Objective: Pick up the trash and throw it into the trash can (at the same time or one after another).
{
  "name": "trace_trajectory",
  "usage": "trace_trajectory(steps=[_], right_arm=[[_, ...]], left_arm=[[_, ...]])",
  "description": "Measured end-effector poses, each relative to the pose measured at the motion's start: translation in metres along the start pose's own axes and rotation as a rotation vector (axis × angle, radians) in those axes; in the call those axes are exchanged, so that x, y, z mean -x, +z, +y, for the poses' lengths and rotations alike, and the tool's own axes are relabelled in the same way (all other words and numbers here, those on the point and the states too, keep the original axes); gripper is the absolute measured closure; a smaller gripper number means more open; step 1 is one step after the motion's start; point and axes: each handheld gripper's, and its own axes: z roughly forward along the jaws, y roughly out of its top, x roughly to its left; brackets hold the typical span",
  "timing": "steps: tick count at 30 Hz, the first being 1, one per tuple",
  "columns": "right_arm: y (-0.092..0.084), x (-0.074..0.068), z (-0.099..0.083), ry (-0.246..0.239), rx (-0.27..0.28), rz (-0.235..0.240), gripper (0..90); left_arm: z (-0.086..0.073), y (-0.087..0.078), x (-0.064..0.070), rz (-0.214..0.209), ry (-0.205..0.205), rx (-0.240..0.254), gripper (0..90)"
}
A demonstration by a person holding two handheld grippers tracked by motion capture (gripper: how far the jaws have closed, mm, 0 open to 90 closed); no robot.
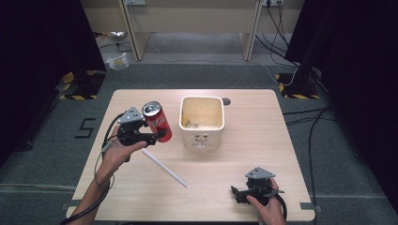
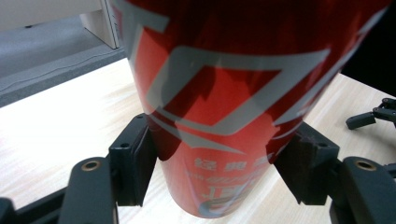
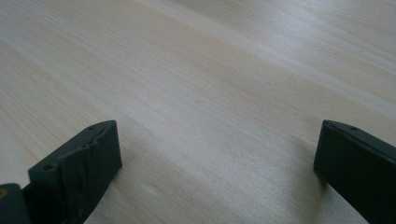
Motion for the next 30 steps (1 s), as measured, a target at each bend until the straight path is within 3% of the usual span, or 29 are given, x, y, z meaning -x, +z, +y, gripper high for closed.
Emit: trace_trajectory(steps=[17, 30], right_arm=[[0.000, 0.000, 0.000, -0.001, 0.002, 0.000, 0.9], [0.000, 0.000, 0.000, 0.001, 0.002, 0.002, 0.9]], left_arm=[[0.034, 0.009, 0.007, -0.021, 0.034, 0.008, 34.0], [0.056, 0.032, 0.013, -0.031, 0.042, 0.006, 34.1]])
